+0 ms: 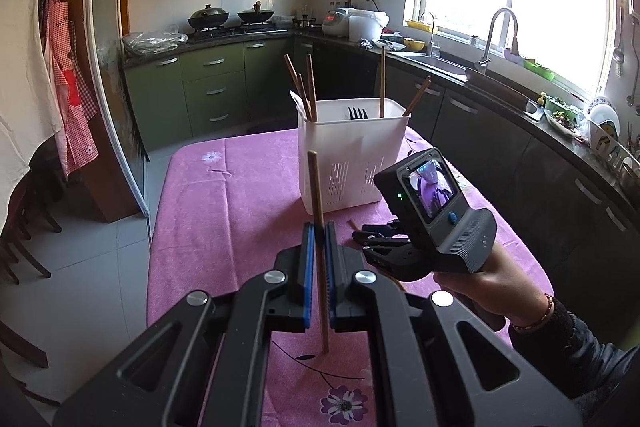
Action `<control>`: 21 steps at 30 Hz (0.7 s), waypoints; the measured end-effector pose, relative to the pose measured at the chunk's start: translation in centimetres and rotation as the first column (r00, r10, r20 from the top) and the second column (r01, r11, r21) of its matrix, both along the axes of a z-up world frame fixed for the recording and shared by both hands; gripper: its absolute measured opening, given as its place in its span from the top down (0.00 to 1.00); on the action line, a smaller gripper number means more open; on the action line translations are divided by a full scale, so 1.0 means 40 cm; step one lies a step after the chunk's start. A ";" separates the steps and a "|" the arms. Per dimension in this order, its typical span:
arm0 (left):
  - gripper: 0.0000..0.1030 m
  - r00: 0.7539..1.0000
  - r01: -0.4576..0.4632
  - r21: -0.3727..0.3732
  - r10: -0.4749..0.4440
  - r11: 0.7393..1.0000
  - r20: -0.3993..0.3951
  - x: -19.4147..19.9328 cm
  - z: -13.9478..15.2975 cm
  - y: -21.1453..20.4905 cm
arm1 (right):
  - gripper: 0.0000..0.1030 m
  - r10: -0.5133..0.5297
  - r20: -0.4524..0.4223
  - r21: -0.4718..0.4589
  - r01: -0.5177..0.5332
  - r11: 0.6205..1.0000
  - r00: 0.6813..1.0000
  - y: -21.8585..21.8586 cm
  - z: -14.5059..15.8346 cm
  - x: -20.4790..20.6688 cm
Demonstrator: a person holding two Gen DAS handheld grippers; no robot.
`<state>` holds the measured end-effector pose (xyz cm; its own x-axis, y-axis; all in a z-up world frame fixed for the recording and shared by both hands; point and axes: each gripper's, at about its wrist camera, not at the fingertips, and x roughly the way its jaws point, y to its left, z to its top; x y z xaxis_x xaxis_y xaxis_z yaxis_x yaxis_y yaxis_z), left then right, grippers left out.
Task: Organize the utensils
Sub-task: 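Grasp the last wooden chopstick with the right gripper while the left holds its chopstick upright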
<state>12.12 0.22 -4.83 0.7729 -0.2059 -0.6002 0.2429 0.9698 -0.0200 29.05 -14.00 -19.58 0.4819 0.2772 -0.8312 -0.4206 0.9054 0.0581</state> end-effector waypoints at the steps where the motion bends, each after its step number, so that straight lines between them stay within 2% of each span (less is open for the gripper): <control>1: 0.95 1.000 -0.001 0.001 0.001 1.000 0.000 0.001 0.000 0.001 | 0.88 0.003 -0.001 0.009 -0.003 1.000 1.000 0.005 0.000 -0.001; 2: 0.95 1.000 -0.003 0.001 0.003 1.000 0.000 0.001 0.000 0.002 | 0.92 0.002 -0.002 0.015 -0.002 1.000 1.000 0.007 -0.001 -0.003; 6: 0.95 1.000 -0.009 0.005 0.009 1.000 -0.001 0.000 0.002 0.002 | 0.93 -0.001 -0.012 0.057 0.002 0.998 1.000 0.004 0.005 0.004; 10: 0.95 1.000 -0.014 0.011 0.014 1.000 -0.003 0.002 0.000 0.004 | 0.93 -0.001 0.033 0.121 -0.003 0.993 0.999 -0.032 0.062 -0.030; 16: 0.95 1.000 -0.014 0.015 0.014 1.000 -0.003 0.002 0.000 0.002 | 0.94 -0.038 0.201 0.242 -0.012 0.970 0.979 -0.127 0.235 -0.144; 21: 0.95 1.000 -0.016 0.019 0.016 1.000 -0.002 -0.001 -0.001 -0.001 | 0.94 -0.062 0.305 0.275 -0.025 0.961 0.950 -0.198 0.330 -0.232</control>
